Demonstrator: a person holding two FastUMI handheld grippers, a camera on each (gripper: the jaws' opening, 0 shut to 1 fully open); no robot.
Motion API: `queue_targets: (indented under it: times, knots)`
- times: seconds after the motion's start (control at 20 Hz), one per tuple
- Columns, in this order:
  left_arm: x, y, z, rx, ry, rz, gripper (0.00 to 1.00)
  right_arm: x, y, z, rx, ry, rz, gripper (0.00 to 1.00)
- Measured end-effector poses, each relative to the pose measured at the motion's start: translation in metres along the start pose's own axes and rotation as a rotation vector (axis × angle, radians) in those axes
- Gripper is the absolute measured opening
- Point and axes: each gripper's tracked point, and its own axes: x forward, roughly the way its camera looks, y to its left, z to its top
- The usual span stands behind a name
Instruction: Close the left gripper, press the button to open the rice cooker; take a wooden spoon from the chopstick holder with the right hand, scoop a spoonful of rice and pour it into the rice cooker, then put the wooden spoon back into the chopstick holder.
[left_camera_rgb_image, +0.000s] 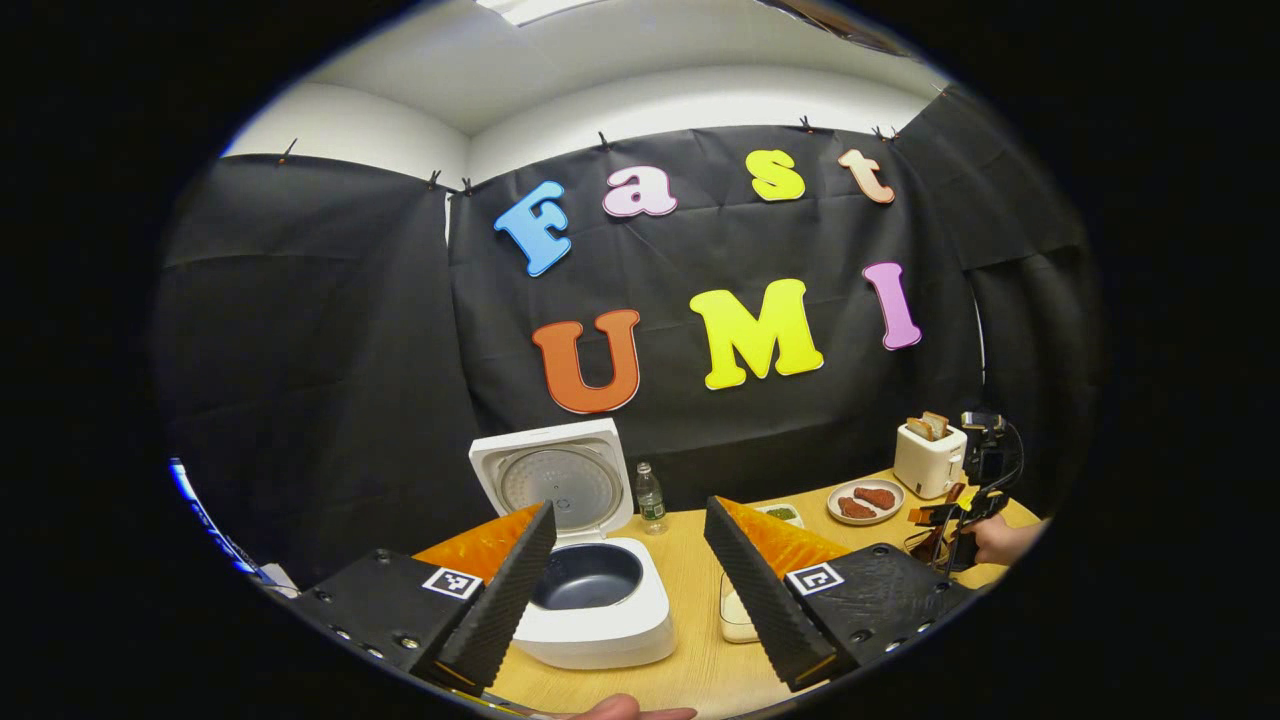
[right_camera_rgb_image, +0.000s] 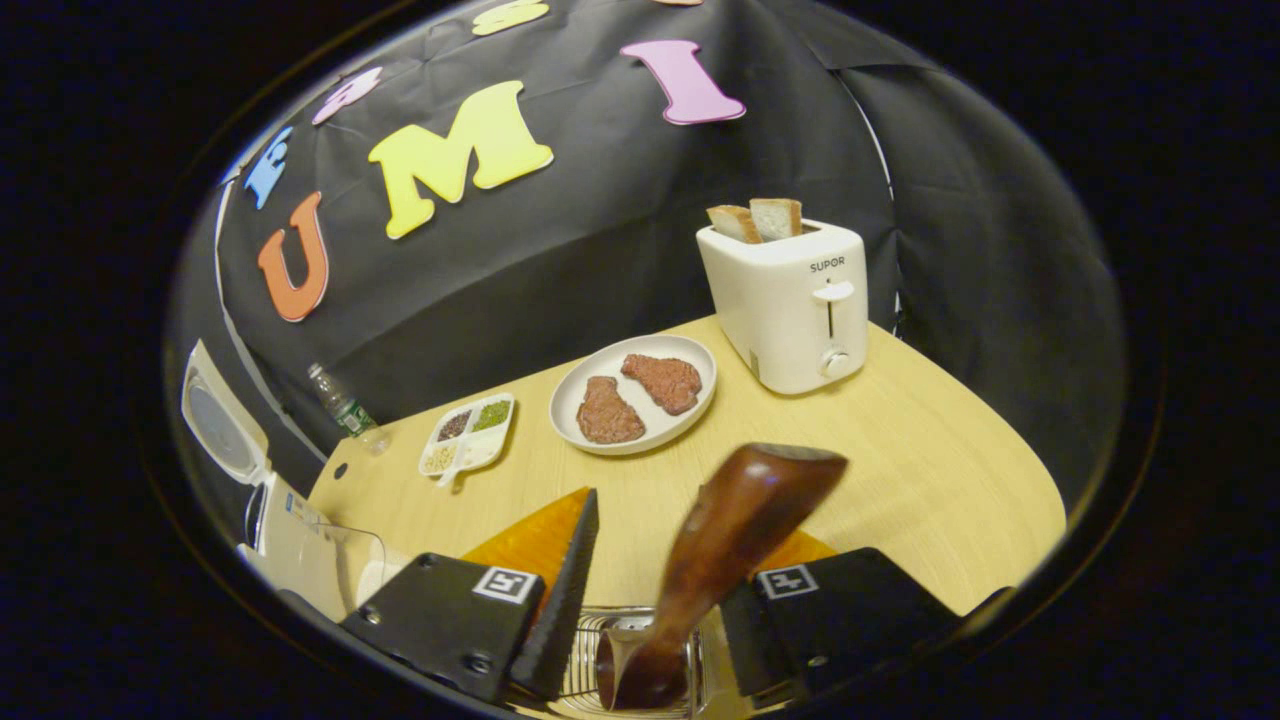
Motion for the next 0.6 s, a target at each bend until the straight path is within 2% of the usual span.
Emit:
queue_targets:
  times: [0.05,0.1,0.15,0.3,0.55,0.6]
  knots:
    - [-0.001,0.001,0.000,0.007,-0.001,0.001,0.95,0.000,-0.002,0.001,0.006,0.002,-0.006,0.57]
    - [-0.001,0.001,0.000,0.012,-0.002,0.002,0.95,0.001,0.001,-0.002,0.024,0.002,0.008,0.34]
    - [-0.002,0.001,0.000,0.012,-0.003,0.001,0.95,-0.002,0.000,-0.001,0.036,-0.003,0.015,0.30]
    - [0.000,0.002,-0.001,0.008,0.000,0.004,0.95,-0.007,0.002,0.000,0.035,-0.012,0.029,0.26]
    - [-0.003,0.009,-0.004,0.003,-0.006,0.007,0.95,-0.026,0.009,0.008,0.016,-0.043,0.032,0.26]
    - [-0.003,0.011,-0.004,0.003,-0.007,0.007,0.90,-0.034,0.011,0.013,0.009,-0.061,0.027,0.26]
